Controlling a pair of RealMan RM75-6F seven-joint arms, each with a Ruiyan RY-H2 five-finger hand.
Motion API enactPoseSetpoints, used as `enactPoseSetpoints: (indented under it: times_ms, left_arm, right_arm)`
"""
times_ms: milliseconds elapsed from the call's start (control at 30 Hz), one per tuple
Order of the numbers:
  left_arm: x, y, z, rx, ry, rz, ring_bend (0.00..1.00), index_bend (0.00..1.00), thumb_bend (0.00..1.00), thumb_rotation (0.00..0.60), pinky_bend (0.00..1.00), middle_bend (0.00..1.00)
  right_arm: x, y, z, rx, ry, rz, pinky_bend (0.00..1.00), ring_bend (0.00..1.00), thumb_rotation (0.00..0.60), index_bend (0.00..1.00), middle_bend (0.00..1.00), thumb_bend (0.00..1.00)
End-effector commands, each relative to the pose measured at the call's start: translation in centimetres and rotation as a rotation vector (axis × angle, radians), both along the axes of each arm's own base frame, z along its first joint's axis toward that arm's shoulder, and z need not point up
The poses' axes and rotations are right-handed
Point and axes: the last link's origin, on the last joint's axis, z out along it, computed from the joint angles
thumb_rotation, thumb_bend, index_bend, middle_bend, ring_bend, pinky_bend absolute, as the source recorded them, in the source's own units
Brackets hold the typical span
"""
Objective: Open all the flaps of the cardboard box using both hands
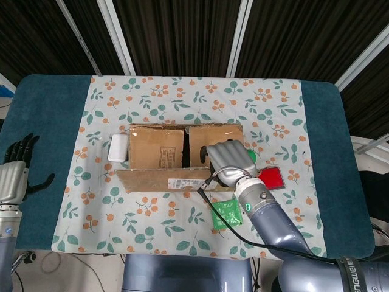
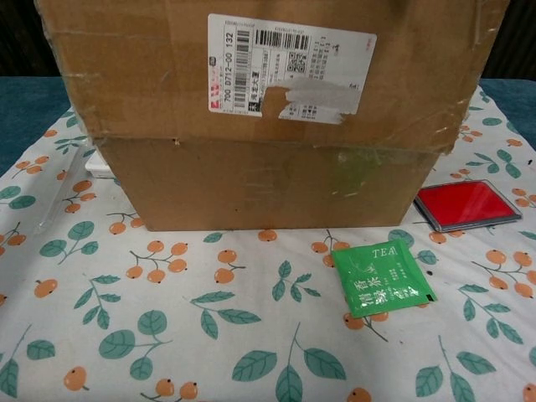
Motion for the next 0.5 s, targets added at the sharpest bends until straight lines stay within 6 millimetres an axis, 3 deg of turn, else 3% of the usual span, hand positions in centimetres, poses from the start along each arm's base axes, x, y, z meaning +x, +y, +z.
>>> enactPoseSetpoints:
  times_ms: [33, 500]
  left_arm:
    - [0.01, -0.01, 0.0, 0.001, -0.001, -0.001, 0.0, 0.0, 0.24, 0.6, 0.0, 0.0]
    - [-0.06, 0.0, -0.1, -0.003, 0.002, -0.001, 0.0, 0.0, 0.24, 0.6, 0.0, 0.0]
  right_arm:
    - [0.31, 0.44, -0.23, 0.046, -0.009, -0.005, 0.29, 0.58, 0.6, 0.4, 0.6, 1.0]
    - [1.16, 0.99, -0.55, 0.094, -0.03, 0.009, 0.29, 0.58, 0.6, 0.4, 0.6, 1.0]
